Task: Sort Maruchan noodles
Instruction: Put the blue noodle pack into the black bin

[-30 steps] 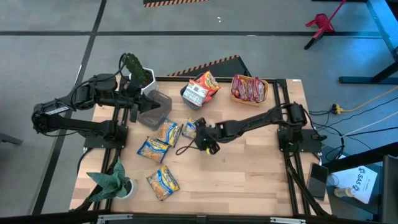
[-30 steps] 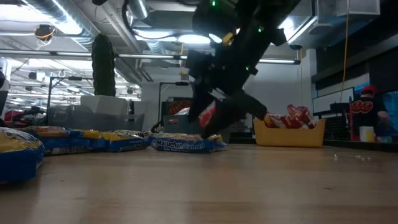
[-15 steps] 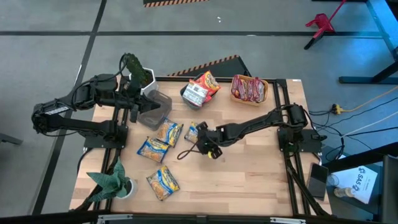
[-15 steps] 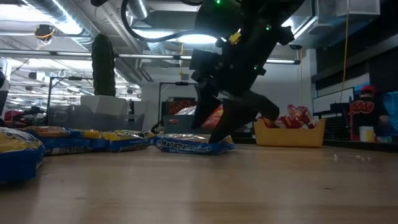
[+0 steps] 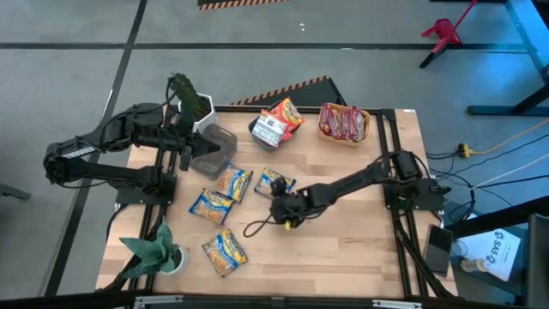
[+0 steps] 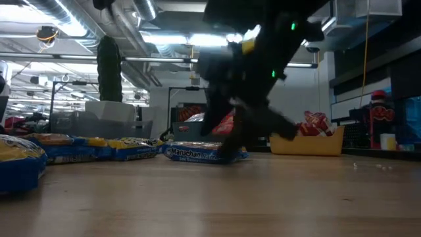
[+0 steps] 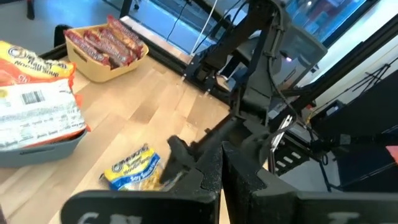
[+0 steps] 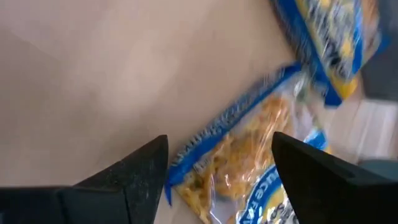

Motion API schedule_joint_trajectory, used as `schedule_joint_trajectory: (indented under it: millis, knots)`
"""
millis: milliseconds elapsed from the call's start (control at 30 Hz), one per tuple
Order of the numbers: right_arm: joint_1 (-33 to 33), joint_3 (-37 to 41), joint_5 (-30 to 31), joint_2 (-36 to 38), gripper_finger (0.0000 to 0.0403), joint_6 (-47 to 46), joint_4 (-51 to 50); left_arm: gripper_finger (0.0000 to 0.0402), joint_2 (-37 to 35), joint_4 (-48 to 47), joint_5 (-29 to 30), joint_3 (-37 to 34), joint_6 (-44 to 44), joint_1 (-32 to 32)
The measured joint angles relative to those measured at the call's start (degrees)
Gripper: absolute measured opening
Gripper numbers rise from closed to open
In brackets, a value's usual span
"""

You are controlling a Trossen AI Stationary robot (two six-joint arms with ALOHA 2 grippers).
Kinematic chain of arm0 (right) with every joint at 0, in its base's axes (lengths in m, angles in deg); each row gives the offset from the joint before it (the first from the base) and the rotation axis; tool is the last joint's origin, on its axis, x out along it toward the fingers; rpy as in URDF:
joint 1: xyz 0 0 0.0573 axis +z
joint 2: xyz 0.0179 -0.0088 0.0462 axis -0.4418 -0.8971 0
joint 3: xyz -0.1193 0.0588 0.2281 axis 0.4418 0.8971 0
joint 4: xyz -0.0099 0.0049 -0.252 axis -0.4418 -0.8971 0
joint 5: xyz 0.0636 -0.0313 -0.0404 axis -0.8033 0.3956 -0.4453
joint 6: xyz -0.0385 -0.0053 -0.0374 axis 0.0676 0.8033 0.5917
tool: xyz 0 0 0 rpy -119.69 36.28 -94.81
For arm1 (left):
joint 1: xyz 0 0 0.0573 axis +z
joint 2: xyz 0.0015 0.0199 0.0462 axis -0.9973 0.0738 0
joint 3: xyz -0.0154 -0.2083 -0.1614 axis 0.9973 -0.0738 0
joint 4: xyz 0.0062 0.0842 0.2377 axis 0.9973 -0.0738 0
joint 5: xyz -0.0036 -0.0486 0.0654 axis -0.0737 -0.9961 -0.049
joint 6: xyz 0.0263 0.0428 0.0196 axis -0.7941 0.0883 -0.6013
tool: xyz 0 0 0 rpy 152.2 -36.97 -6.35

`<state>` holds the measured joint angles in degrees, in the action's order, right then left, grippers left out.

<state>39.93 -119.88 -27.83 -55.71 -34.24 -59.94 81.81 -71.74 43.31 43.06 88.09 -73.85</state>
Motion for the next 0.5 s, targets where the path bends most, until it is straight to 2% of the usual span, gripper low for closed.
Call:
schedule_joint_trajectory:
  millis: [267,367,500]
  knots:
    - [-0.4,-0.3,6.3,-4.1,0.0262,-7.0,-0.5,0.0,0.0,-0.1,-0.1,0.0,0.0,0.0]
    - [-0.4,-0.3,7.3,-4.2,0.023,-11.1,-1.3,0.0,0.0,-0.1,-0.1,0.0,-0.1,0.0]
    - [-0.6,-0.2,7.1,-4.3,0.0153,-17.3,-2.5,0.0,0.0,-0.2,0.0,0.0,-1.1,0.0]
